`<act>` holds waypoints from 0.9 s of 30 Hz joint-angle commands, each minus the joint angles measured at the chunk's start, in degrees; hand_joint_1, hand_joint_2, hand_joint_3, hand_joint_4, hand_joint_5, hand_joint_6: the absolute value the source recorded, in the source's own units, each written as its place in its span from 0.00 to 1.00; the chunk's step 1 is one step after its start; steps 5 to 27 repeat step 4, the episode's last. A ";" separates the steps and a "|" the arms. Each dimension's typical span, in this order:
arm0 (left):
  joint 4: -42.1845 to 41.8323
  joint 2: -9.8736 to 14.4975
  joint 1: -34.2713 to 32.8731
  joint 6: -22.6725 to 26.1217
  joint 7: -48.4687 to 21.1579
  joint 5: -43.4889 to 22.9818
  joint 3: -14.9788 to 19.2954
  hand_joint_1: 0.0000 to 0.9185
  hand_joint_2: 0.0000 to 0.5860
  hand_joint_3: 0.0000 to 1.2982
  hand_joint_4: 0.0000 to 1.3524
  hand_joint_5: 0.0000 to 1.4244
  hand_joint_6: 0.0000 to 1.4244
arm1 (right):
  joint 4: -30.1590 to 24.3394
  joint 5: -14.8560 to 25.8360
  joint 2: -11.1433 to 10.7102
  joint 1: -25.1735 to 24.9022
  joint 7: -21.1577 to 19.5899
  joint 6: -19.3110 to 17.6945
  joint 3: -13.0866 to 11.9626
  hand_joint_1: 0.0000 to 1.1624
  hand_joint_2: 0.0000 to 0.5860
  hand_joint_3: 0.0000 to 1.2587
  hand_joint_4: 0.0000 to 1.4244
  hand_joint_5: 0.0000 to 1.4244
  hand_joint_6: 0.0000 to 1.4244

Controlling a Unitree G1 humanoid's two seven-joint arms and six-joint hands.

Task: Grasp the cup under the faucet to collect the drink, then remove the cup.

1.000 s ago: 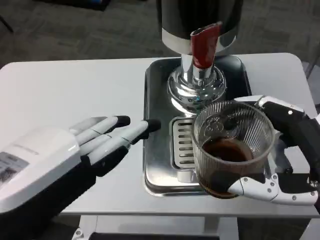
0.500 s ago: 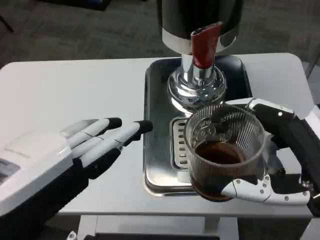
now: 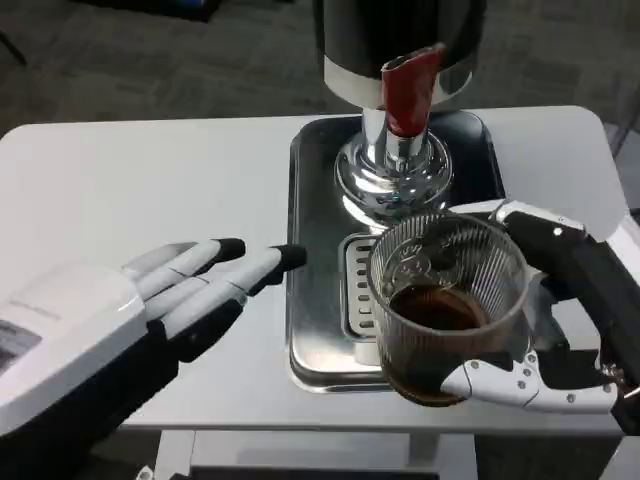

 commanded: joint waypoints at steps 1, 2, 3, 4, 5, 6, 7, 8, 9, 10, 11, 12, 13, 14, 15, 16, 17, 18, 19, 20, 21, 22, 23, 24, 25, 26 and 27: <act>-0.82 -0.29 0.51 0.03 -0.45 0.61 -0.50 0.00 0.12 0.01 0.00 0.00 0.01 | -2.15 0.77 0.40 0.00 -0.21 -0.39 0.11 0.75 0.29 0.85 0.88 1.00 1.00; -0.93 -0.38 0.58 0.07 -0.43 0.62 -0.48 0.00 0.12 0.01 0.00 0.00 0.01 | -2.12 0.77 0.40 -0.05 -0.22 -0.39 0.14 0.75 0.30 0.85 0.88 1.00 1.00; -1.01 -0.46 0.65 0.09 -0.43 0.58 -0.43 0.00 0.12 0.01 0.00 0.00 0.01 | -2.09 0.79 0.42 -0.09 -0.22 -0.37 0.17 0.75 0.30 0.86 0.88 1.00 1.00; -1.07 -0.51 0.71 0.10 -0.43 0.55 -0.38 0.00 0.12 0.01 0.00 0.00 0.01 | -2.08 0.81 0.42 -0.11 -0.20 -0.38 0.21 0.76 0.30 0.85 0.88 1.00 1.00; -1.07 -0.51 0.71 0.10 -0.43 0.55 -0.38 0.00 0.12 0.01 0.00 0.00 0.01 | -2.08 0.81 0.42 -0.11 -0.20 -0.38 0.21 0.76 0.30 0.85 0.88 1.00 1.00; -1.07 -0.51 0.71 0.10 -0.43 0.55 -0.38 0.00 0.12 0.01 0.00 0.00 0.01 | -2.08 0.81 0.42 -0.11 -0.20 -0.38 0.21 0.76 0.30 0.85 0.88 1.00 1.00; -1.07 -0.51 0.71 0.10 -0.43 0.55 -0.38 0.00 0.12 0.01 0.00 0.00 0.01 | -2.08 0.81 0.42 -0.11 -0.20 -0.38 0.21 0.76 0.30 0.85 0.88 1.00 1.00; -1.07 -0.51 0.71 0.10 -0.43 0.55 -0.38 0.00 0.12 0.01 0.00 0.00 0.01 | -2.08 0.81 0.42 -0.11 -0.20 -0.38 0.21 0.76 0.30 0.85 0.88 1.00 1.00; -1.07 -0.51 0.71 0.10 -0.43 0.55 -0.38 0.00 0.12 0.01 0.00 0.00 0.01 | -2.08 0.81 0.42 -0.11 -0.20 -0.38 0.21 0.76 0.30 0.85 0.88 1.00 1.00; -1.07 -0.51 0.71 0.10 -0.43 0.55 -0.38 0.00 0.12 0.01 0.00 0.00 0.01 | -2.08 0.81 0.42 -0.11 -0.20 -0.38 0.21 0.76 0.30 0.85 0.88 1.00 1.00; -1.07 -0.51 0.71 0.10 -0.43 0.55 -0.38 0.00 0.12 0.01 0.00 0.00 0.01 | -2.08 0.81 0.42 -0.11 -0.20 -0.38 0.21 0.76 0.30 0.85 0.88 1.00 1.00; -1.07 -0.51 0.71 0.10 -0.43 0.55 -0.38 0.00 0.12 0.01 0.00 0.00 0.01 | -2.08 0.81 0.42 -0.11 -0.20 -0.38 0.21 0.76 0.30 0.85 0.88 1.00 1.00; -1.07 -0.51 0.71 0.10 -0.43 0.55 -0.38 0.00 0.12 0.01 0.00 0.00 0.01 | -2.08 0.81 0.42 -0.11 -0.20 -0.38 0.21 0.76 0.30 0.85 0.88 1.00 1.00; -1.07 -0.51 0.71 0.10 -0.43 0.55 -0.38 0.00 0.12 0.01 0.00 0.00 0.01 | -2.08 0.81 0.42 -0.11 -0.20 -0.38 0.21 0.76 0.30 0.85 0.88 1.00 1.00; -1.07 -0.51 0.71 0.10 -0.43 0.55 -0.38 0.00 0.12 0.01 0.00 0.00 0.01 | -2.08 0.81 0.42 -0.11 -0.20 -0.38 0.21 0.76 0.30 0.85 0.88 1.00 1.00; -1.07 -0.51 0.71 0.10 -0.43 0.55 -0.38 0.00 0.12 0.01 0.00 0.00 0.01 | -2.08 0.81 0.42 -0.11 -0.20 -0.38 0.21 0.76 0.30 0.85 0.88 1.00 1.00; -1.07 -0.51 0.71 0.10 -0.43 0.55 -0.38 0.00 0.12 0.01 0.00 0.00 0.01 | -2.08 0.81 0.42 -0.11 -0.20 -0.38 0.21 0.76 0.30 0.85 0.88 1.00 1.00; -1.07 -0.51 0.71 0.10 -0.43 0.55 -0.38 0.00 0.12 0.01 0.00 0.00 0.01 | -2.08 0.81 0.42 -0.11 -0.20 -0.38 0.21 0.76 0.30 0.85 0.88 1.00 1.00; -1.07 -0.51 0.71 0.10 -0.43 0.55 -0.38 0.00 0.12 0.01 0.00 0.00 0.01 | -2.08 0.81 0.42 -0.11 -0.20 -0.38 0.21 0.76 0.30 0.85 0.88 1.00 1.00; -1.07 -0.51 0.71 0.10 -0.43 0.55 -0.38 0.00 0.12 0.01 0.00 0.00 0.01 | -2.08 0.81 0.42 -0.11 -0.20 -0.38 0.21 0.76 0.30 0.85 0.88 1.00 1.00; -1.07 -0.51 0.71 0.10 -0.43 0.55 -0.38 0.00 0.12 0.01 0.00 0.00 0.01 | -2.08 0.81 0.42 -0.11 -0.20 -0.38 0.21 0.76 0.30 0.85 0.88 1.00 1.00; -1.07 -0.51 0.71 0.10 -0.43 0.55 -0.38 0.00 0.12 0.01 0.00 0.00 0.01 | -2.08 0.81 0.42 -0.11 -0.20 -0.38 0.21 0.76 0.30 0.85 0.88 1.00 1.00; -1.07 -0.51 0.71 0.10 -0.43 0.55 -0.38 0.00 0.12 0.01 0.00 0.00 0.01 | -2.08 0.81 0.42 -0.11 -0.20 -0.38 0.21 0.76 0.30 0.85 0.88 1.00 1.00; -1.07 -0.51 0.71 0.10 -0.43 0.55 -0.38 0.00 0.12 0.01 0.00 0.00 0.01 | -2.08 0.81 0.42 -0.11 -0.20 -0.38 0.21 0.76 0.30 0.85 0.88 1.00 1.00; -1.07 -0.51 0.71 0.10 -0.43 0.55 -0.38 0.00 0.12 0.01 0.00 0.00 0.01 | -2.08 0.81 0.42 -0.11 -0.20 -0.38 0.21 0.76 0.30 0.85 0.88 1.00 1.00; -1.07 -0.51 0.71 0.10 -0.43 0.55 -0.38 0.00 0.12 0.01 0.00 0.00 0.01 | -2.08 0.81 0.42 -0.11 -0.20 -0.38 0.21 0.76 0.30 0.85 0.88 1.00 1.00; -1.07 -0.51 0.71 0.10 -0.43 0.55 -0.38 0.00 0.12 0.01 0.00 0.00 0.01 | -2.08 0.81 0.42 -0.11 -0.20 -0.38 0.21 0.76 0.30 0.85 0.88 1.00 1.00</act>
